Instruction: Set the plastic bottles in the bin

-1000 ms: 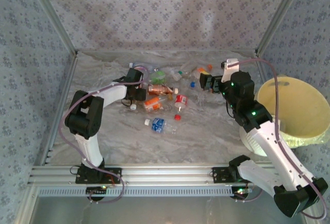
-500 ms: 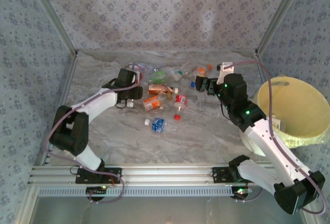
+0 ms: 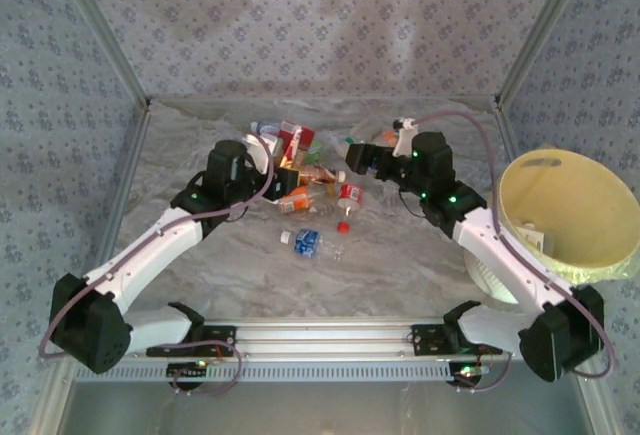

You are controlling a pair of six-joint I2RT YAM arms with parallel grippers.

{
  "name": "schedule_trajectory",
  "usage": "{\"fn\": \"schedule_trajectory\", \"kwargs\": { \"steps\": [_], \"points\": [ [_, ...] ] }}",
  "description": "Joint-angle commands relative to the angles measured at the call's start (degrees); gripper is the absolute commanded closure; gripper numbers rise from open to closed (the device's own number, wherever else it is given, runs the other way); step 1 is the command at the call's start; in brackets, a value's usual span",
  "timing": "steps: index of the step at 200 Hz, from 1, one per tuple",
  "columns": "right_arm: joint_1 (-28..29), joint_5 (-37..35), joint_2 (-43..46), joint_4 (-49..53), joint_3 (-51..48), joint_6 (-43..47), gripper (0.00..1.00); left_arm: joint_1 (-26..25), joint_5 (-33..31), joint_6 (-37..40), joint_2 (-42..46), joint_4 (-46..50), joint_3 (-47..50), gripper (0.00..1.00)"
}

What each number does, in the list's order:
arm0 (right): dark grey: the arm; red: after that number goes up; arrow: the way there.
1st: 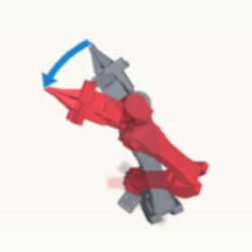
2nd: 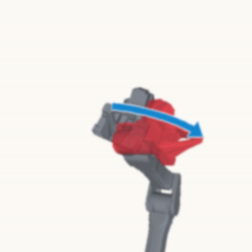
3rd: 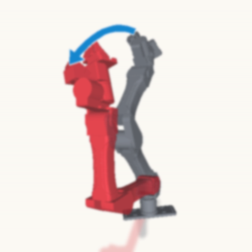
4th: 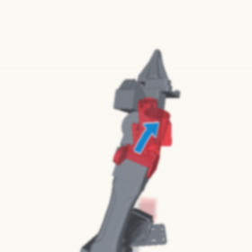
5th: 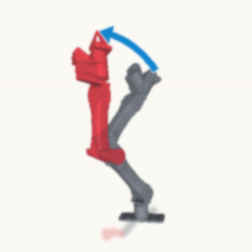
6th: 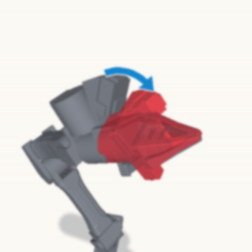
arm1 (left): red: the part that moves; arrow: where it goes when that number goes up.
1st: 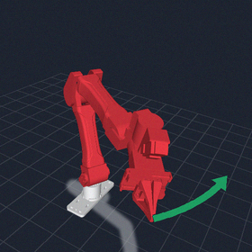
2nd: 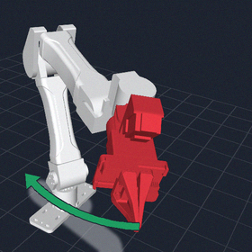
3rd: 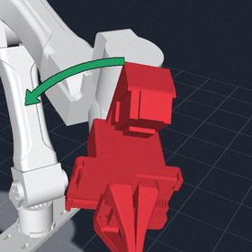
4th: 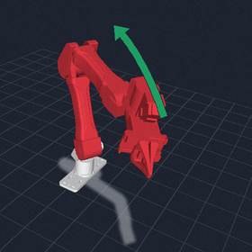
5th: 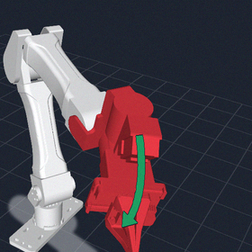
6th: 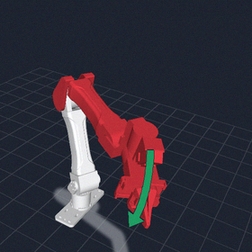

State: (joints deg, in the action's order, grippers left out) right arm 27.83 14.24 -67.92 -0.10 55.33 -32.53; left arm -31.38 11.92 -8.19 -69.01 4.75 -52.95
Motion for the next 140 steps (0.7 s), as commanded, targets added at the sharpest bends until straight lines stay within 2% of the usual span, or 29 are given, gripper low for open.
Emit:
{"fn": "schedule_trajectory", "kwargs": {
  "steps": [1, 26, 46, 72, 89, 129, 140],
  "points": [
    [2.2, 12.4, -3.3, -7.7, 3.7, -2.8, 0.0, -1.9, 7.2, 1.6, 1.8, -6.5, 1.0, 0.42],
    [5.4, 13.3, -5.1, -9.5, 5.5, 0.1, 0.0, -4.0, 7.8, 2.7, 1.1, -7.2, -0.3, 0.42],
    [7.3, 11.0, -5.5, -12.9, 4.8, 0.2, 0.0, -5.4, 6.3, 3.0, 0.6, -7.3, -1.0, 0.43],
    [8.8, -2.5, -5.8, -9.2, 5.5, -1.8, 0.0, -8.1, 0.6, 4.3, 0.9, -9.0, -0.5, 0.42],
    [8.8, -5.9, -6.3, -8.2, 5.7, -3.1, 0.0, -9.6, -2.8, 5.7, 0.9, -9.1, -0.5, 0.42],
    [10.0, -7.4, -7.8, -10.6, 5.9, -8.7, 0.0, -11.2, -6.1, 6.2, 0.6, -11.2, -0.3, 0.42],
    [10.4, -7.0, -8.0, -12.5, 5.8, -9.3, 0.05, -11.3, -6.8, 6.1, 0.5, -11.6, -0.3, 0.42]
  ]
}}
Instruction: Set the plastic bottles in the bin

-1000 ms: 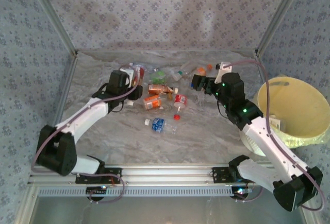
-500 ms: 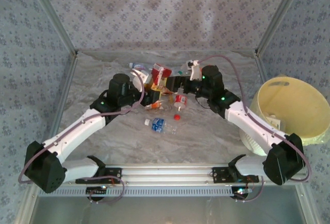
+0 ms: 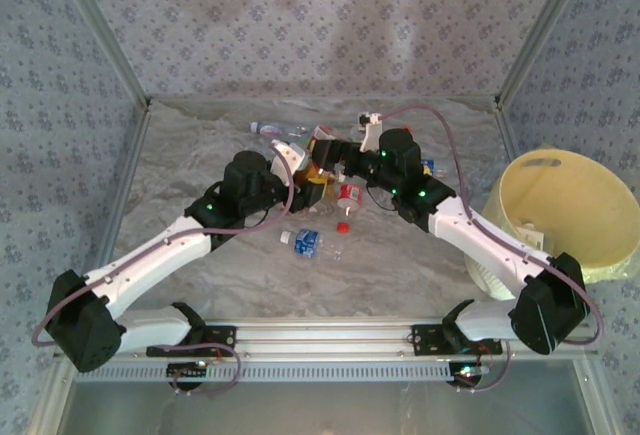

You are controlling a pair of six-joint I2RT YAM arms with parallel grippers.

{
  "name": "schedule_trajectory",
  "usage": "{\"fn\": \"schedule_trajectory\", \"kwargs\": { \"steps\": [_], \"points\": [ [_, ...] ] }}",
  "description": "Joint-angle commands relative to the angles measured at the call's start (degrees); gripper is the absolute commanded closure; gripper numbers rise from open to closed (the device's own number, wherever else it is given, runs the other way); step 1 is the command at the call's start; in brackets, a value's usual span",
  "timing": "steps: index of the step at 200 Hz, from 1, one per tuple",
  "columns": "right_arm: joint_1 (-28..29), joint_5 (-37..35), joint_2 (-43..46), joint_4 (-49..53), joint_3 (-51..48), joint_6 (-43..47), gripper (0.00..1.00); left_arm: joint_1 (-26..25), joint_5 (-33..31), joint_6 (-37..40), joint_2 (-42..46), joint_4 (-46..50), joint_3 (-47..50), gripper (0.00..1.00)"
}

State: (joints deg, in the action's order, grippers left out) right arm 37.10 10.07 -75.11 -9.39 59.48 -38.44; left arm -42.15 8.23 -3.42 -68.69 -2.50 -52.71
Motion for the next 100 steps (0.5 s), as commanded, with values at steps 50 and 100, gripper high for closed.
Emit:
{"fn": "schedule_trajectory", "kwargs": {
  "steps": [50, 100],
  "points": [
    [1.7, -2.7, -1.5, -5.6, 1.2, -4.3, 0.3, -0.7, -3.6, 1.0, -0.8, -3.8, -0.9, 0.39],
    [0.7, -2.2, 0.7, -2.2, 0.6, -1.8, 0.38, -0.5, -3.9, -0.6, -0.7, -3.5, -0.7, 0.16]
  ]
}}
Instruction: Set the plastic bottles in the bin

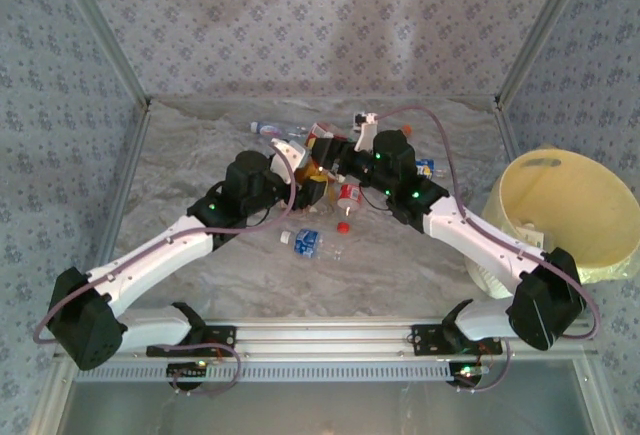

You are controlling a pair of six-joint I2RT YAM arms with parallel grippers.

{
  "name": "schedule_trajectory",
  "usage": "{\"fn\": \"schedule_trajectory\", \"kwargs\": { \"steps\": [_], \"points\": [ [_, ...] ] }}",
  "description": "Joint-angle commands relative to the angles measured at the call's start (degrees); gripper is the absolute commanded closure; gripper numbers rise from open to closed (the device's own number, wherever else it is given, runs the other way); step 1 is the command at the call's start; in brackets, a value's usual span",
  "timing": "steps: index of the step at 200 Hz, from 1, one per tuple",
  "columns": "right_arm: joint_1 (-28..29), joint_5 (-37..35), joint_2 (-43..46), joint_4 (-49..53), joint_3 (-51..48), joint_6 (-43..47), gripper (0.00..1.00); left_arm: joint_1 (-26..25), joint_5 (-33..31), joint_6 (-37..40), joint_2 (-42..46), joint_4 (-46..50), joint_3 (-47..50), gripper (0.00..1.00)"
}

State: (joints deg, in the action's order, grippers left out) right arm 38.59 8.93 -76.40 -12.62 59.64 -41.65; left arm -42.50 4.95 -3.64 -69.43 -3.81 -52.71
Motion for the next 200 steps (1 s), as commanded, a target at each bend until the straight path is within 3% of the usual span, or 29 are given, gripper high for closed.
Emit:
{"fn": "schedule_trajectory", "kwargs": {
  "steps": [1, 11, 17, 50, 113, 150, 200],
  "points": [
    [-0.8, -1.1, 2.1, 1.2, 0.5, 1.5, 0.38, -0.1, -0.5, -0.4, 0.1, -2.2, -0.7, 0.15],
    [-1.2, -2.2, 3.1, 3.0, 0.5, 2.8, 0.4, 0.2, 0.5, -0.5, 0.4, -2.4, -0.4, 0.11],
    [-1.4, -3.0, 3.8, 4.2, 0.4, 3.9, 0.4, 0.3, 1.1, -0.6, 0.8, -3.0, 0.1, 0.03],
    [-2.2, -10.0, 8.4, 12.6, 0.4, 10.1, 0.42, 1.2, 1.0, -2.5, 4.3, -7.2, 3.8, 0.02],
    [-3.7, -22.0, 18.8, 23.8, 0.1, 19.3, 0.44, 6.3, -14.1, -9.3, 10.0, -11.2, 11.1, 0.02],
    [-4.2, -28.6, 23.3, 28.8, 1.8, 24.7, 0.44, 9.2, -23.4, -15.2, 11.0, -8.3, 13.1, 0.02],
    [-6.2, -37.2, 26.9, 35.5, 9.9, 34.0, 0.45, 12.4, -25.1, -19.5, 10.1, -6.2, 14.0, 0.02]
  ]
}}
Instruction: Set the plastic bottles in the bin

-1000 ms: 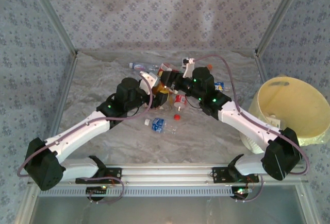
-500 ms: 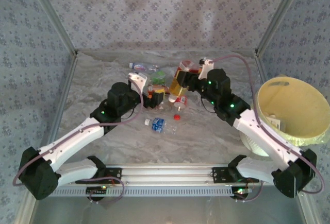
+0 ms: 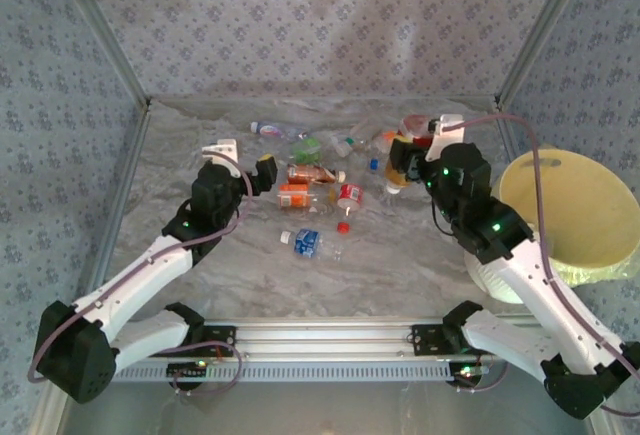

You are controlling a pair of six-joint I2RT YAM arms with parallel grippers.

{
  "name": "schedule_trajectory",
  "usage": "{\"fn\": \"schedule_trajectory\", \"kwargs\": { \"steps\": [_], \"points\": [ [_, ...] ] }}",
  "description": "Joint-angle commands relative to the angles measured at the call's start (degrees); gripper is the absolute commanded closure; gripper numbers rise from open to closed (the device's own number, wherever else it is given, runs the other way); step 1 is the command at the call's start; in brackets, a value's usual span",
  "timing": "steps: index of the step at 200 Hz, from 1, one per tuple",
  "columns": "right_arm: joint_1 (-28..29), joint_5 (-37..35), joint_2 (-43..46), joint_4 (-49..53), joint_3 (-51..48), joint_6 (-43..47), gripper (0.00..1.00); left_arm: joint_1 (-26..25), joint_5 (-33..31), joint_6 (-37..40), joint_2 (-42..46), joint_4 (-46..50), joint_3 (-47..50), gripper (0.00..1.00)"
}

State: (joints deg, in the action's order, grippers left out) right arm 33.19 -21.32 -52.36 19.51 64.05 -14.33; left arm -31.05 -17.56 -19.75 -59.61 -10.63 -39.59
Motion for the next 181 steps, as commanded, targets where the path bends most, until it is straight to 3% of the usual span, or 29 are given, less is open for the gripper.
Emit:
{"fn": "schedule_trajectory", "kwargs": {
  "steps": [1, 36, 102, 133, 181],
  "points": [
    [-0.8, -7.2, 2.9, 3.4, 5.7, 6.9, 0.45, 0.9, -2.6, -3.4, 0.3, 0.6, 0.8, 0.02],
    [-3.2, -13.0, 5.9, 7.0, 9.5, 9.9, 0.45, 1.6, -0.6, -3.6, -1.2, 0.7, 0.5, 0.02],
    [-12.5, -26.1, 10.0, 26.2, 18.6, 11.7, 0.44, 1.8, 1.9, -3.6, -3.3, -1.6, 0.4, 0.02],
    [-17.2, -32.4, 11.1, 27.6, 17.6, 14.3, 0.46, 1.9, 3.2, -3.9, -4.7, -2.6, 0.0, 0.02],
    [-25.0, -34.8, 9.9, 27.7, 16.1, 16.1, 0.46, 2.0, 3.9, -3.4, -5.1, -2.5, -0.4, 0.02]
  ]
}}
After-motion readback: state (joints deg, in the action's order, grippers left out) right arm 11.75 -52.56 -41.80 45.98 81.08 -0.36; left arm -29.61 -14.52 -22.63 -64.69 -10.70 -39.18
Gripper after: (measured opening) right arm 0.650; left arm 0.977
